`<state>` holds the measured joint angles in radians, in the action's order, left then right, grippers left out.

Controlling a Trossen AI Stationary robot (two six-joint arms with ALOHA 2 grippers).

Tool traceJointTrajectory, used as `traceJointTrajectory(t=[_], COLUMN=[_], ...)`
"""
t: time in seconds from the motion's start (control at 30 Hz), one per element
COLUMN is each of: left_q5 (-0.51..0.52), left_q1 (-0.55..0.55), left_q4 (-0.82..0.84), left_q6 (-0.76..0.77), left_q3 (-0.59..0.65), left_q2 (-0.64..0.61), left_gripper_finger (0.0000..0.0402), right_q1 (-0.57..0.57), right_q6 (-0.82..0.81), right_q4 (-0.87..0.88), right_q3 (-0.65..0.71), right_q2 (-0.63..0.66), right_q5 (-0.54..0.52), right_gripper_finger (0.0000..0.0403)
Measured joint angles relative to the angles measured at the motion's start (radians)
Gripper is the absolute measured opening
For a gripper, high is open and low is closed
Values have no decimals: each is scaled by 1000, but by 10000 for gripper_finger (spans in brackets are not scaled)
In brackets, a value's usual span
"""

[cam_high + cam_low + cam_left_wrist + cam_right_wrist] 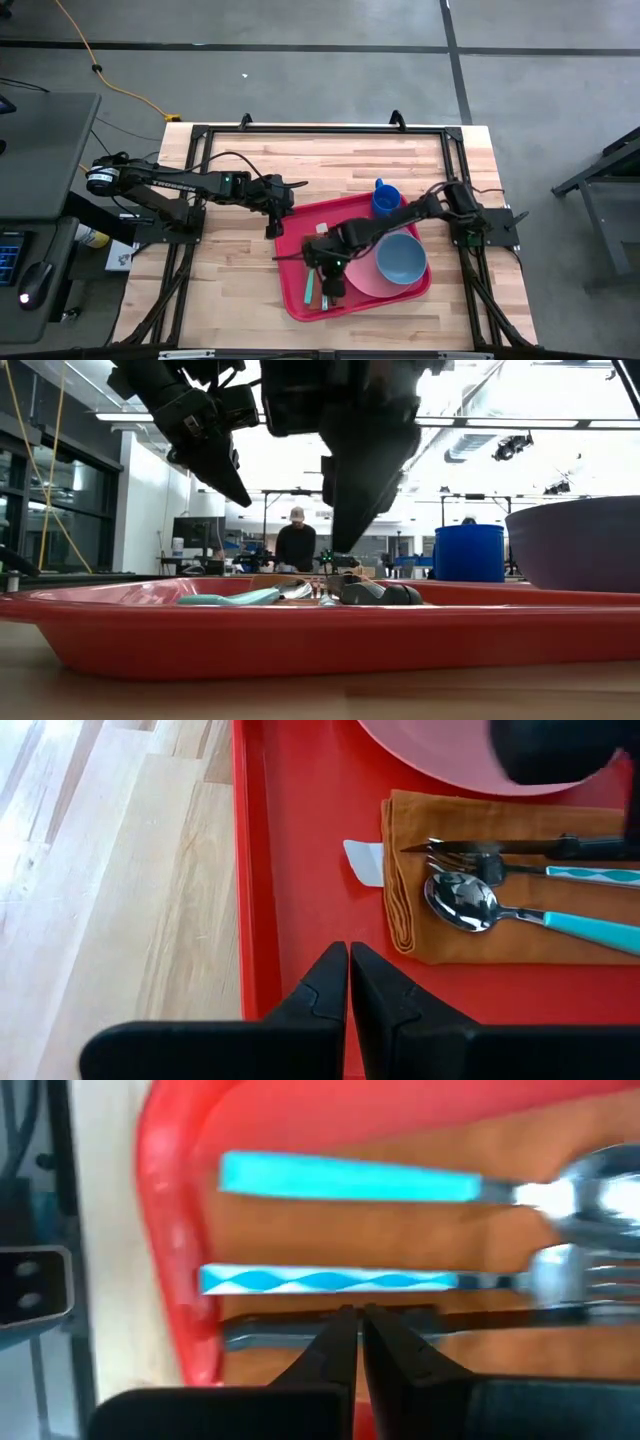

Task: Set up tray
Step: Adjust the knife on the orange napkin

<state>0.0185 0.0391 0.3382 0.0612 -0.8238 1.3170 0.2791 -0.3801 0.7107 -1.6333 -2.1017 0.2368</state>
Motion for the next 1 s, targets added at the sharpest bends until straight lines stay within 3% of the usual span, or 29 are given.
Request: traceJointTrajectory(t=[0.4,0.63,0.87,1.0], left_q5=[0,0,3,16], left_q1=[0,0,0,0], left_q4=[0,1,1,2], left_q6=[15,15,-1,-4], left_q3=[0,0,0,0], left_q2=[0,0,0,0], left_gripper_finger=[44,44,44,44], right_q1=[-122,-141,-156,-155], right_q6=[49,47,23,46], right_q4=[31,97,269,257], right_q3=[-2,-2,-2,-2], right_q2=[5,64,75,73], right_q5=[-11,-69,-99,-99], right_gripper_finger=[0,0,0,0])
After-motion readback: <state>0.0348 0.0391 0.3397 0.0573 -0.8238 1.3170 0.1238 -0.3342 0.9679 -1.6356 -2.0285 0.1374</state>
